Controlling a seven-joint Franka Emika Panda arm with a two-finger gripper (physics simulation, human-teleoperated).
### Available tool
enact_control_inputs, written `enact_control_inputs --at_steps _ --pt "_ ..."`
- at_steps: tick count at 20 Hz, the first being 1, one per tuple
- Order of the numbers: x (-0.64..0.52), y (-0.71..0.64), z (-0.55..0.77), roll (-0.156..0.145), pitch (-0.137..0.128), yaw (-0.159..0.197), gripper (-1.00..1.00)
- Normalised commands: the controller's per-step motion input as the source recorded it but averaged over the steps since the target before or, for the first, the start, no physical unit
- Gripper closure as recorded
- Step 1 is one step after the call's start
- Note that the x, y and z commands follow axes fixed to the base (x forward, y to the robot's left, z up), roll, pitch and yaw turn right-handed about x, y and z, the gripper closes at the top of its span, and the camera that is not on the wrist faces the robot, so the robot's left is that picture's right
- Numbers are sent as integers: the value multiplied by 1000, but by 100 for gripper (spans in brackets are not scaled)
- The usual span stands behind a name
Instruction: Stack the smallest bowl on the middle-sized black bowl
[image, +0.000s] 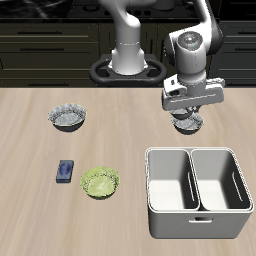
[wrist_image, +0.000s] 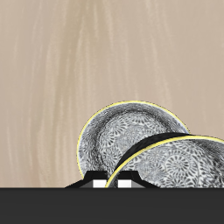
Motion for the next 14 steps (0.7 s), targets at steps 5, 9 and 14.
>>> enact_control_inputs --at_steps 5,9,14 --pt "6 179 -182 26 29 29 100" --pt "-23 25 -295 11 52 17 100" --pt "22 -116 -238 -30 44 16 -100"
